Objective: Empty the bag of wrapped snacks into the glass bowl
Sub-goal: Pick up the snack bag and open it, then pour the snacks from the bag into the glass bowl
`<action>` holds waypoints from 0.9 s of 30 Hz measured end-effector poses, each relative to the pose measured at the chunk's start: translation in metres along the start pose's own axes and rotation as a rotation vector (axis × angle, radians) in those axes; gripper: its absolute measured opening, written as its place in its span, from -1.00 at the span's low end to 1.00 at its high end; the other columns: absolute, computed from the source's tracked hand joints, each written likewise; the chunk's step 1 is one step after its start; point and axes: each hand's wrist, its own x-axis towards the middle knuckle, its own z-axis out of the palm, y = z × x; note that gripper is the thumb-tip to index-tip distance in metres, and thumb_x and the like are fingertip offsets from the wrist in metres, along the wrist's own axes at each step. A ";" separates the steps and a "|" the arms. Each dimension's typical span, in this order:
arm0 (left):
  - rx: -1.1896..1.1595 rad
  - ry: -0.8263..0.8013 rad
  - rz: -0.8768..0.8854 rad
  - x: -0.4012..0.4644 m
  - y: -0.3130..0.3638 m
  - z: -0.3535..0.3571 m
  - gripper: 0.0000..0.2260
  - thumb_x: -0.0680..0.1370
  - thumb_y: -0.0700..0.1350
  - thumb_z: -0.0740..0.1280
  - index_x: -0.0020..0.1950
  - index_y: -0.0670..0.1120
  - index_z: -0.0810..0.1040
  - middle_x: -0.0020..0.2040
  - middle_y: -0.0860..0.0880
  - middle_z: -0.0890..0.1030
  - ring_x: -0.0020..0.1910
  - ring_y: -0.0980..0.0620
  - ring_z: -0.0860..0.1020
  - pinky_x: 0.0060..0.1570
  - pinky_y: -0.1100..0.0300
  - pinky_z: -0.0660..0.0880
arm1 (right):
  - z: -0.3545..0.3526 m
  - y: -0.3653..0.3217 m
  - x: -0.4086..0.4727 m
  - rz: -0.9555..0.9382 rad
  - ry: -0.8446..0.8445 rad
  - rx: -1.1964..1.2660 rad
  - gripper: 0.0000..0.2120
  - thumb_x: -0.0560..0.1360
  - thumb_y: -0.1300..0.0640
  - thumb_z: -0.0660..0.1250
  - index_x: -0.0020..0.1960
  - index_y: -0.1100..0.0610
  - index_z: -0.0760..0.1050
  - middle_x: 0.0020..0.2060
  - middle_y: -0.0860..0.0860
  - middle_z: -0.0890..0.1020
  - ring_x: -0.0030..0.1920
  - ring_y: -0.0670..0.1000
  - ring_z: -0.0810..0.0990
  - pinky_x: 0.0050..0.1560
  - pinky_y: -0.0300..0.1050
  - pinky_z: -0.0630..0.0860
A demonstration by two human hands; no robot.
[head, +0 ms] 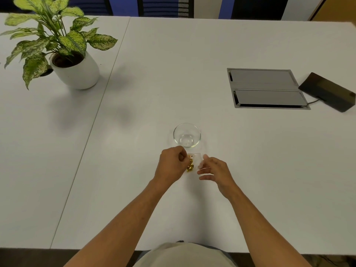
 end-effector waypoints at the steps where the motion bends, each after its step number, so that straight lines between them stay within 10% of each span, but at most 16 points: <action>1: -0.030 -0.007 0.005 0.003 0.003 0.000 -0.96 0.46 -0.21 0.40 -0.15 -0.17 0.63 -0.29 -0.09 0.66 -0.32 0.01 0.60 -0.23 0.13 0.59 | -0.002 0.004 0.004 0.054 0.027 0.087 -0.60 0.56 -0.11 0.29 -0.01 0.25 0.61 -0.14 0.15 0.71 -0.11 0.14 0.71 -0.09 0.07 0.67; 7: -0.224 -0.077 -0.020 0.023 0.017 0.002 -0.93 0.44 -0.24 0.41 -0.21 -0.09 0.63 -0.33 0.08 0.59 -0.29 0.03 0.65 -0.20 0.21 0.64 | 0.003 0.021 0.027 0.238 -0.030 0.486 -0.69 0.62 0.10 0.21 0.26 0.22 0.55 0.16 0.24 0.64 0.14 0.25 0.64 0.08 0.18 0.64; 10: -0.408 -0.090 -0.105 0.035 0.019 0.001 -0.93 0.45 -0.25 0.41 -0.22 -0.12 0.62 -0.29 -0.05 0.61 -0.22 -0.14 0.70 -0.18 -0.04 0.68 | 0.007 0.017 0.035 0.257 -0.020 0.647 -0.69 0.62 0.15 0.19 0.27 0.28 0.53 0.14 0.28 0.62 0.07 0.23 0.63 -0.03 0.09 0.68; 17: -0.503 0.007 -0.234 0.064 0.009 -0.006 -0.76 0.51 -0.01 0.43 -0.10 -0.19 0.63 -0.20 -0.12 0.67 -0.18 -0.03 0.70 -0.17 0.06 0.68 | -0.002 0.005 0.054 0.247 0.047 0.847 -0.74 0.62 0.05 0.22 0.20 0.17 0.52 -0.02 0.15 0.63 -0.14 0.10 0.64 -0.20 0.00 0.65; 27: -0.381 0.065 -0.528 0.107 -0.053 0.025 -0.57 0.49 -0.13 0.45 0.35 -0.13 0.49 0.28 -0.14 0.53 0.07 -0.16 0.64 0.22 -0.08 0.54 | -0.020 -0.031 0.080 0.084 0.229 0.554 -0.78 0.59 0.04 0.27 0.15 0.14 0.51 0.07 0.09 0.63 -0.02 0.10 0.66 -0.22 -0.07 0.68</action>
